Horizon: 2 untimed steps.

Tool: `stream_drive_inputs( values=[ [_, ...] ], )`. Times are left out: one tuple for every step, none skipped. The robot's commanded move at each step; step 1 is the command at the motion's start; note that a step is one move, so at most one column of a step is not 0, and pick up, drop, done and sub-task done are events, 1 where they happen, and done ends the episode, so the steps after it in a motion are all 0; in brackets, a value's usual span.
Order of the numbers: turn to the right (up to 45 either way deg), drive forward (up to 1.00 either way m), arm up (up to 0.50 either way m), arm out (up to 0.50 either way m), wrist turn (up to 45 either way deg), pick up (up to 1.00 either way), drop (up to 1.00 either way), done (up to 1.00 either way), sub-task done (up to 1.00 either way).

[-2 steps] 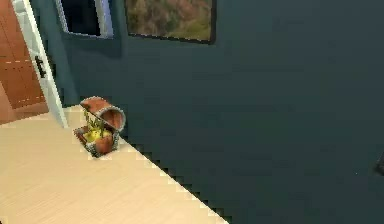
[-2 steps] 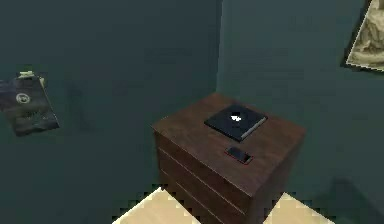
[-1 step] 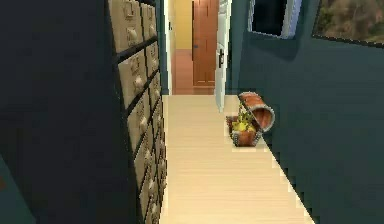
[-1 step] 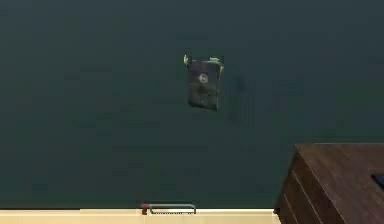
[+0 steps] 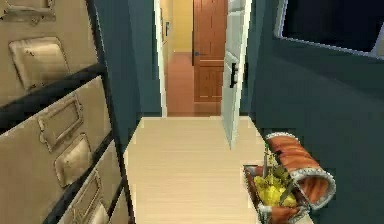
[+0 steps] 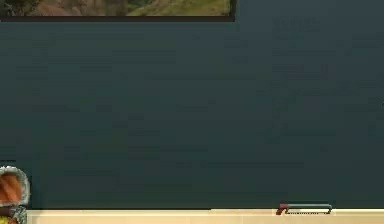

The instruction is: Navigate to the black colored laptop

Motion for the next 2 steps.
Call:
stream_drive_inputs(
  values=[
    [0.0, 0.75, 0.00, 0.00, 0.0, 0.00, 0.00, 0.00, 0.00],
    [0.0, 1.00, 0.00, 0.00, 0.0, 0.00, 0.00, 0.00, 0.00]
  ],
)
